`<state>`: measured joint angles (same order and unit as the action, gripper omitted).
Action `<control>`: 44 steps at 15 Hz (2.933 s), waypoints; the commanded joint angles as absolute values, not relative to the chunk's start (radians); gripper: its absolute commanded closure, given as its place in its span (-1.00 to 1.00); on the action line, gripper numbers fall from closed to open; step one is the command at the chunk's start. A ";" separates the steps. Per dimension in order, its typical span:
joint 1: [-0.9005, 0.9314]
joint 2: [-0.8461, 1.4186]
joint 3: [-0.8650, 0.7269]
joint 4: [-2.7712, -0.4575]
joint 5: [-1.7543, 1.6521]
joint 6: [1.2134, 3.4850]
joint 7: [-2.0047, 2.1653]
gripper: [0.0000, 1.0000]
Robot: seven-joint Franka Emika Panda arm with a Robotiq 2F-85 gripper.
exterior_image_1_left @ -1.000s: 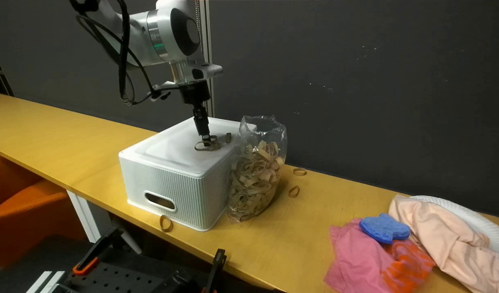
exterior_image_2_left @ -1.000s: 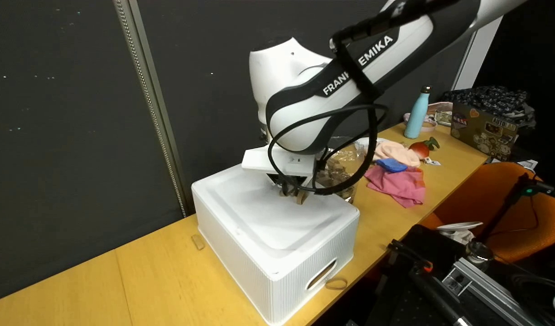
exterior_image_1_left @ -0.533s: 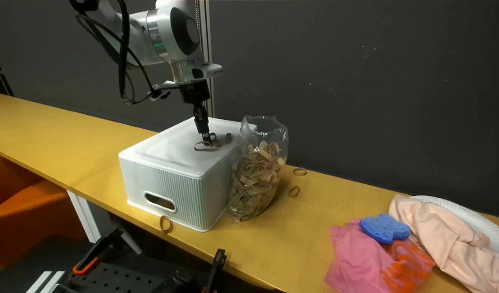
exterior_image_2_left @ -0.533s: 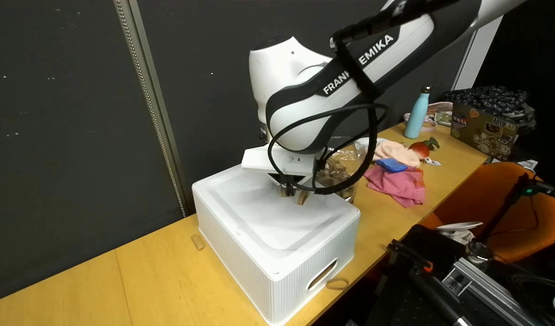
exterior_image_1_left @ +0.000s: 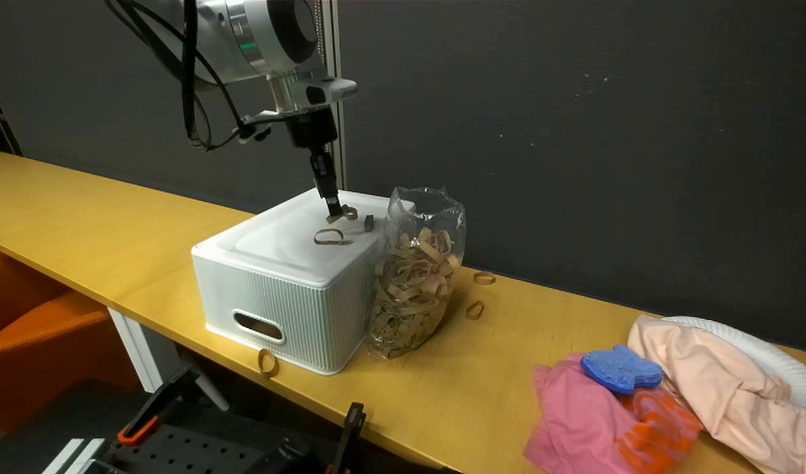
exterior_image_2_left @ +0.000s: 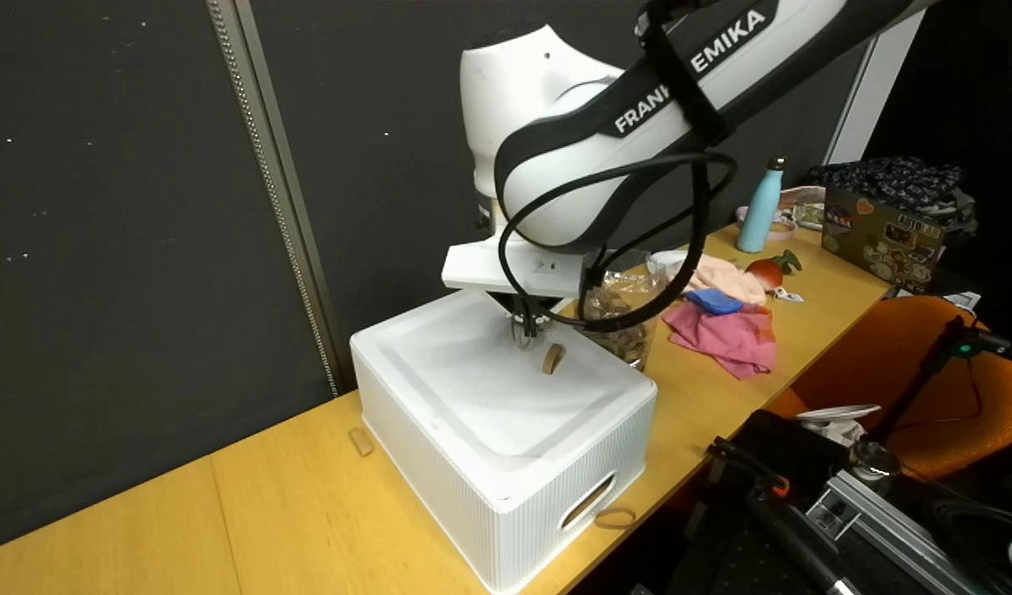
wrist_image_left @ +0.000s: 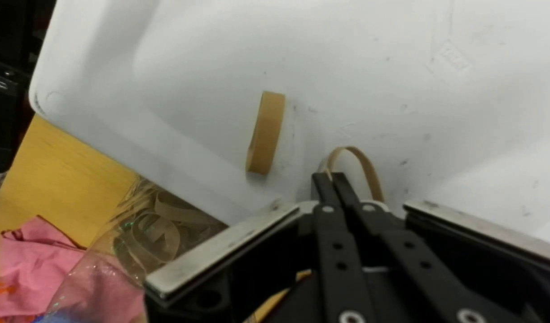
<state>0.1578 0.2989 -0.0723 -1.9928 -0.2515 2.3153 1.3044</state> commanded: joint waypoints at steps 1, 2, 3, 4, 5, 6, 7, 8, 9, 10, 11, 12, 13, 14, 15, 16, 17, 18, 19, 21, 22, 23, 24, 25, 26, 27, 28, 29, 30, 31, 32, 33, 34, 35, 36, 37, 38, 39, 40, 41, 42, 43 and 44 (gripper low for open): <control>0.155 0.218 -0.081 -2.044 -0.297 2.299 1.321 0.99; 0.150 0.198 -0.084 -2.055 -0.307 2.293 1.319 0.99; 0.144 0.179 -0.087 -2.067 -0.319 2.288 1.319 0.99; 0.135 0.150 -0.091 -2.083 -0.333 2.279 1.319 0.99; 0.125 0.128 -0.094 -2.096 -0.345 2.270 1.319 0.99; 0.110 0.103 -0.099 -2.111 -0.359 2.266 1.317 0.99; 0.095 0.081 -0.103 -2.122 -0.372 2.260 1.316 0.99; 0.077 0.062 -0.106 -2.133 -0.383 2.254 1.313 0.99; 0.059 0.045 -0.108 -2.138 -0.395 2.245 1.310 0.99; 0.040 0.031 -0.108 -2.144 -0.402 2.241 1.305 0.99; 0.022 0.026 -0.110 -2.146 -0.412 2.238 1.303 0.99; 0.004 0.025 -0.110 -2.146 -0.419 2.237 1.299 0.99; -0.012 0.032 -0.111 -2.136 -0.428 2.234 1.297 0.99; -0.024 0.040 -0.111 -2.127 -0.439 2.232 1.297 0.99; -0.035 0.054 -0.113 -2.109 -0.445 2.228 1.293 0.99; -0.043 0.061 -0.113 -2.099 -0.452 2.225 1.291 0.99; -0.051 0.070 -0.115 -2.086 -0.461 2.220 1.289 0.99; -0.058 0.073 -0.116 -2.079 -0.461 2.220 1.282 0.99; -0.062 0.077 -0.117 -2.072 -0.466 2.219 1.279 0.99; -0.065 0.084 -0.115 -2.064 -0.459 2.222 1.274 0.43; -0.064 0.086 -0.113 -2.064 -0.456 2.226 1.272 0.32; -0.064 0.088 -0.113 -2.066 -0.452 2.230 1.272 0.16; -0.063 0.087 -0.112 -2.071 -0.446 2.234 1.268 0.03; -0.060 0.082 -0.111 -2.077 -0.447 2.234 1.270 -0.10; -0.059 0.080 -0.110 -2.081 -0.443 2.236 1.269 -0.28; -0.055 0.075 -0.107 -2.083 -0.444 2.232 1.269 -0.40; -0.051 0.070 -0.103 -2.083 -0.441 2.229 1.265 -0.57; -0.044 0.065 -0.095 -2.079 -0.436 2.223 1.261 -0.70; -0.036 0.061 -0.086 -2.075 -0.423 2.225 1.254 -0.83; -0.028 0.059 -0.078 -2.068 -0.418 2.222 1.254 -0.97; -0.018 0.066 -0.068 -2.055 -0.414 2.223 1.256 -1.00; -0.010 0.078 -0.060 -2.038 -0.410 2.225 1.256 -1.00; -0.002 0.090 -0.052 -2.023 -0.413 2.235 1.255 -1.00; 0.007 0.108 -0.045 -2.002 -0.421 2.239 1.258 -1.00; 0.014 0.127 -0.039 -1.982 -0.423 2.237 1.255 -1.00; 0.019 0.146 -0.036 -1.967 -0.418 2.245 1.247 -1.00; 0.022 0.165 -0.035 -1.952 -0.415 2.247 1.242 -1.00; 0.025 0.190 -0.037 -1.938 -0.413 2.251 1.237 -1.00; 0.028 0.213 -0.039 -1.924 -0.410 2.253 1.229 -1.00; 0.032 0.242 -0.042 -1.909 -0.414 2.256 1.224 -1.00; 0.036 0.267 -0.044 -1.893 -0.413 2.257 1.215 -1.00; 0.038 0.292 -0.045 -1.880 -0.408 2.261 1.202 -1.00; 0.042 0.313 -0.047 -1.865 -0.405 2.258 1.195 -1.00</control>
